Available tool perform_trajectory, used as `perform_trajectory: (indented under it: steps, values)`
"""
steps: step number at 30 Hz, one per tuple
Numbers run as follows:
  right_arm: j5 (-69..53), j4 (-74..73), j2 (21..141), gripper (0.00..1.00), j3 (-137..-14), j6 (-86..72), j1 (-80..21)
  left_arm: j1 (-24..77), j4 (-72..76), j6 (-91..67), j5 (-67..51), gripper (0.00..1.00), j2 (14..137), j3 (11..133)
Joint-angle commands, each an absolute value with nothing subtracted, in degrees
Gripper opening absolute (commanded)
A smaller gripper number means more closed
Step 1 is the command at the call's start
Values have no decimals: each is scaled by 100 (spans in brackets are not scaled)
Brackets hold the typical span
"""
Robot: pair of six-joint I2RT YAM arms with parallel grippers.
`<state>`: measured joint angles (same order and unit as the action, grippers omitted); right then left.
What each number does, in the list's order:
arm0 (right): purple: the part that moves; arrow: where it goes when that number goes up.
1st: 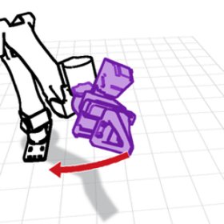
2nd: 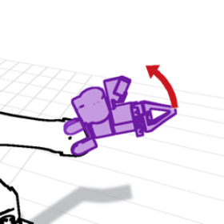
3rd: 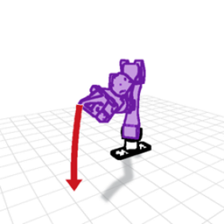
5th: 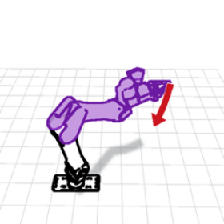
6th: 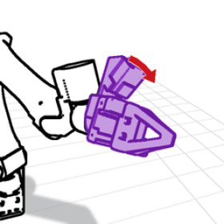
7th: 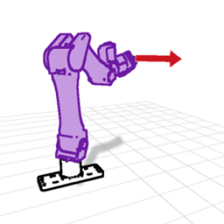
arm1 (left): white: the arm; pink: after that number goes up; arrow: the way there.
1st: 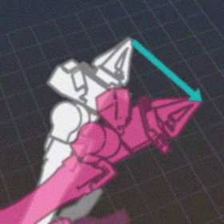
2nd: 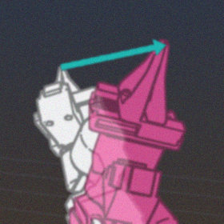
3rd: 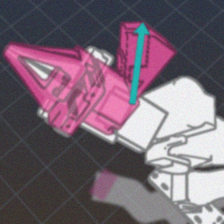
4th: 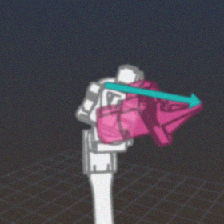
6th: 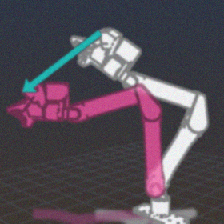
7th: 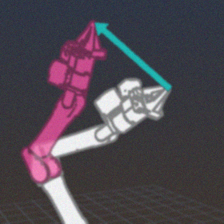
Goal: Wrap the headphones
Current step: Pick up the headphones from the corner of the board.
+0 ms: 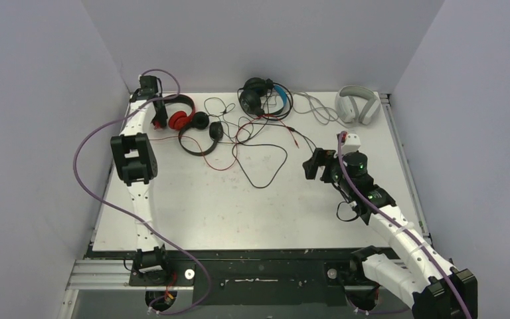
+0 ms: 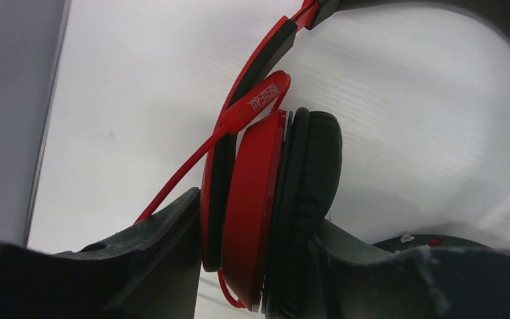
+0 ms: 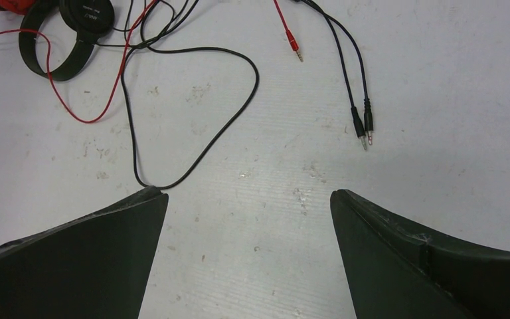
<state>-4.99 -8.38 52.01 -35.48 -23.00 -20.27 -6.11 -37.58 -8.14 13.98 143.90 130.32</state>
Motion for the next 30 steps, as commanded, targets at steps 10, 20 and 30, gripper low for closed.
perform_trajectory:
  steps: [10, 20, 30]
  values:
    - [-740, -769, 5197, 100, -3921, -2285, -2028, -721, -1838, -939, 2686, 34, 10160, 10213]
    - [-932, -1083, 5268, 100, -4434, -2205, -2044, 245, -1113, -1526, 995, 37, 7300, 8175]
    - [-963, -1703, 5043, 100, -4781, -2225, -2043, 2194, -2499, -2217, 406, 39, 6276, 6782]
